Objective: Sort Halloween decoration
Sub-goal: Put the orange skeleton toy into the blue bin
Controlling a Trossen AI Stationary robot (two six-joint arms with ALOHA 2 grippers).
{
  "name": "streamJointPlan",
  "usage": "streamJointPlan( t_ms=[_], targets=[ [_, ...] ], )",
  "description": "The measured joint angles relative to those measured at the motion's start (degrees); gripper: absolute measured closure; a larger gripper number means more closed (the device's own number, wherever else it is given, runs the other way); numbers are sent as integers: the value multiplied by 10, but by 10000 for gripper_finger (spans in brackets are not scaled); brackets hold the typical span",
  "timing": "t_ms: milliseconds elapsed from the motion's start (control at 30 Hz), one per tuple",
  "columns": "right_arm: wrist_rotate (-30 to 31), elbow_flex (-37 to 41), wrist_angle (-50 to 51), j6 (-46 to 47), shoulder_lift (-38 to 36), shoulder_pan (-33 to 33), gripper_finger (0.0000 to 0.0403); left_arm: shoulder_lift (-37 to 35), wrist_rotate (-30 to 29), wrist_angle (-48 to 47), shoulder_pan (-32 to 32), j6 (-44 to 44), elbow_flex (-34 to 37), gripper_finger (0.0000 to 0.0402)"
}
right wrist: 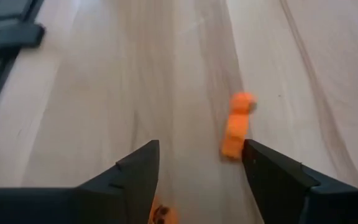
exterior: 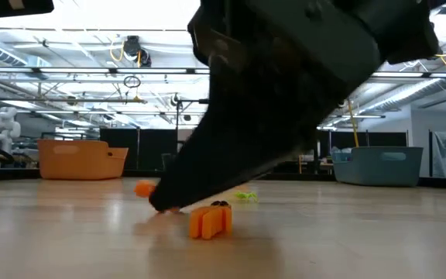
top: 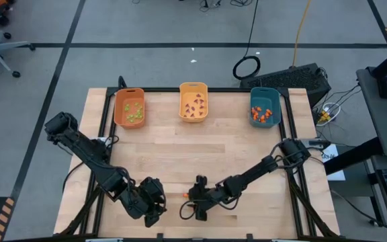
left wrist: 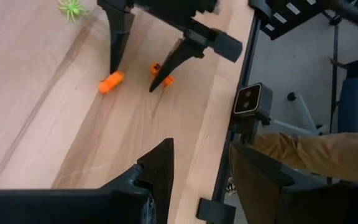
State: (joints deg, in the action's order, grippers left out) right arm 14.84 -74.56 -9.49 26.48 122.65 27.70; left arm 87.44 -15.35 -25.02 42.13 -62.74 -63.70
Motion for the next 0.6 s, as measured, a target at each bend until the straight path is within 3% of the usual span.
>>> streamJointPlan(
  t_ms=[233, 600],
  targets=[
    [2, 0, 4, -36, -1, -11, 204, 0, -2, 0, 0, 0, 0, 247],
    [3, 0, -27, 17, -1, -31, 200, 0, -7, -2, 0, 1, 0, 247]
  ],
)
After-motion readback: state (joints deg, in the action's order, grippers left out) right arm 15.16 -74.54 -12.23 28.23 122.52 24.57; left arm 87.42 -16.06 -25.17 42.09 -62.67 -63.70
